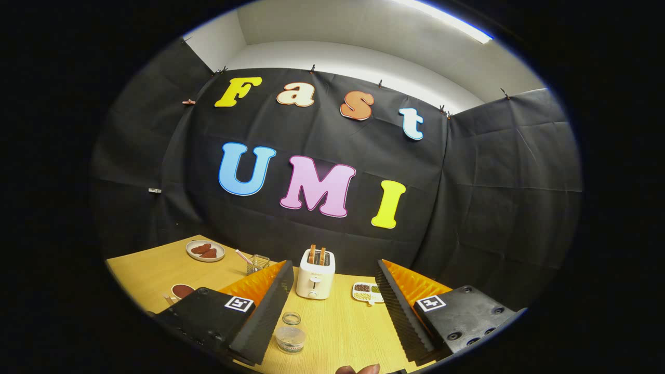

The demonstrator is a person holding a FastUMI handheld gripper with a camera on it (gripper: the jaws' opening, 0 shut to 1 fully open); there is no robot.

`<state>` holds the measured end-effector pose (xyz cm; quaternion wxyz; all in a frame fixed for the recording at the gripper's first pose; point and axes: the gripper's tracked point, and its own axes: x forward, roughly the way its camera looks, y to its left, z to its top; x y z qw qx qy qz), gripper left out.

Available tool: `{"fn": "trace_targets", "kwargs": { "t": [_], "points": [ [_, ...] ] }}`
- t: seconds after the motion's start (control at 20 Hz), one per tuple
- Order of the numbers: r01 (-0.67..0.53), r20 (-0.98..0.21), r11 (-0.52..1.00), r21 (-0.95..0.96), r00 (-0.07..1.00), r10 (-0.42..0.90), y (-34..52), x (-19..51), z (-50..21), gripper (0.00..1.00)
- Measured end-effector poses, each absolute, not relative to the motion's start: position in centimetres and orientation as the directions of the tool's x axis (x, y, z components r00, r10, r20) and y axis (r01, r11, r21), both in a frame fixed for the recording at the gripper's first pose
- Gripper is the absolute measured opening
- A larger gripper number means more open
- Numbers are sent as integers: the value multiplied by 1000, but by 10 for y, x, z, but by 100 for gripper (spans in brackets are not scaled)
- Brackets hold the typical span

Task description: Take the bottle from table, then pour the juice into the cup, finally place the bottle on the coaster

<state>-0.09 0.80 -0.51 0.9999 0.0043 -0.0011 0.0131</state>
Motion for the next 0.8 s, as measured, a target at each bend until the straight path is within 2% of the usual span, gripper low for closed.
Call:
{"fn": "trace_targets", "kwargs": {
  "t": [0.5, 0.8],
  "points": [
    [-46, 17, 997, 55, 999, 46, 17, -6, -24, 97],
    [-93, 15, 989, 111, 996, 92, 38, -7, -79, 97]
  ]
}}
